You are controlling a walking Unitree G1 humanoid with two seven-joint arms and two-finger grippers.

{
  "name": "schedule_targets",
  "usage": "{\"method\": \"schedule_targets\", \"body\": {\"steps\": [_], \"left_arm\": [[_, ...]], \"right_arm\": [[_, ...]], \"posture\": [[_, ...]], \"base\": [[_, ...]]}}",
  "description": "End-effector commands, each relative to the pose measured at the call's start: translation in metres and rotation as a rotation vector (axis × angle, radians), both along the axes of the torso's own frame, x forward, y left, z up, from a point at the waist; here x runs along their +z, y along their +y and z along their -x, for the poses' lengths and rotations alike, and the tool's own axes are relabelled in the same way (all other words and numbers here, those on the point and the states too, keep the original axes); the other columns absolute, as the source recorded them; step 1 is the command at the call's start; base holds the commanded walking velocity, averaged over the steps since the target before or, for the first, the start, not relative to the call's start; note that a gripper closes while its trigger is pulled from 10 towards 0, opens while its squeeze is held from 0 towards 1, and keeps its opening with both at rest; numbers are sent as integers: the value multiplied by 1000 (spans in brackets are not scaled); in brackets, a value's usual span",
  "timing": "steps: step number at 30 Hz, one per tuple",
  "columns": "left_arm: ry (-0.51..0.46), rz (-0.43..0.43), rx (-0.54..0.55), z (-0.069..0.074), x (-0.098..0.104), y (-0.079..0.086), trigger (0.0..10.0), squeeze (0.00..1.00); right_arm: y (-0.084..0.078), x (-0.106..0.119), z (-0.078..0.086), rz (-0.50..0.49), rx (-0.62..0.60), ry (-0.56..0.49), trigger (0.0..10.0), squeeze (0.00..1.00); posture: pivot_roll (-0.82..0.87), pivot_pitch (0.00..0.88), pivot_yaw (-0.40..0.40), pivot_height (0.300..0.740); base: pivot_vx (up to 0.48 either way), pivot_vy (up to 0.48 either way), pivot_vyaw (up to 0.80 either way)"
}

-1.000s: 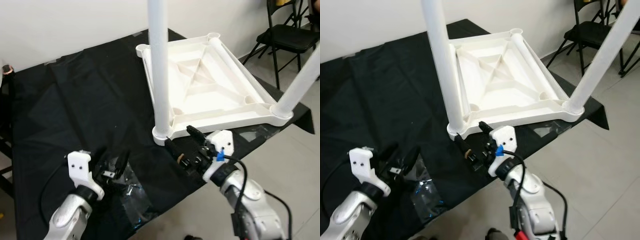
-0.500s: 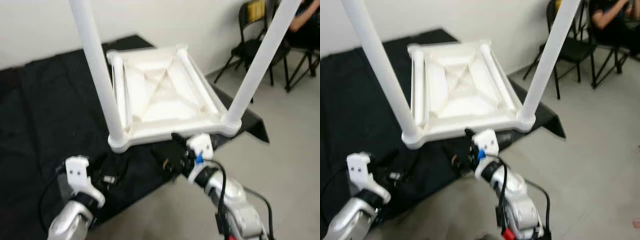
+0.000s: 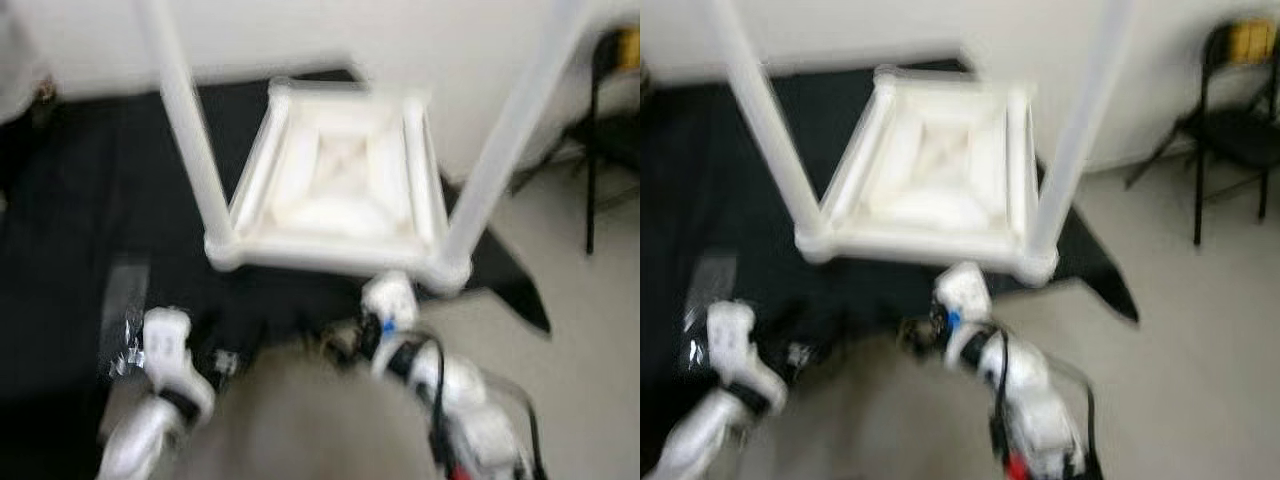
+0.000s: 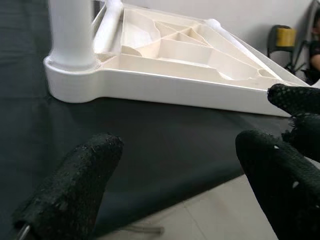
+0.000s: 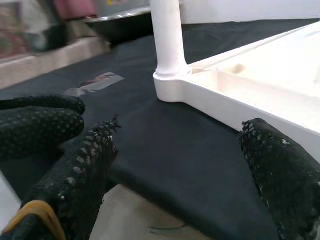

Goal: Building children table

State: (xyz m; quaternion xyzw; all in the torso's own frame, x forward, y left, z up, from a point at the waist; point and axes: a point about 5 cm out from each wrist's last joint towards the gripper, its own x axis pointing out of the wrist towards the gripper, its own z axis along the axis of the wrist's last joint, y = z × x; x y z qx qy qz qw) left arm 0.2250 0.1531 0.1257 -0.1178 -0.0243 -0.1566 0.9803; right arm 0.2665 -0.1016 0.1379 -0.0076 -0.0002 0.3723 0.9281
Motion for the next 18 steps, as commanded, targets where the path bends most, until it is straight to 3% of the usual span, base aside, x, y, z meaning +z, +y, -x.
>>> {"method": "schedule_targets", "body": {"steps": [1, 5, 18], "left_arm": [[10, -4, -17, 0, -1, -3, 10000, 0], [10, -8, -25, 0, -1, -4, 10000, 0], [18, -18, -35, -1, -3, -4, 10000, 0]], "right_arm": [[-3, -5, 1, -4, 2, 25, 10000, 0], [-3, -5, 1, -32, 15, 38, 10000, 0], [1, -5, 4, -33, 103, 55, 10000, 0]], "posture": [[-4, 138, 33, 740], [-5, 140, 33, 740], [-1, 145, 32, 740]], "base": [[0, -469, 794], [0, -469, 634], [0, -469, 0]]}}
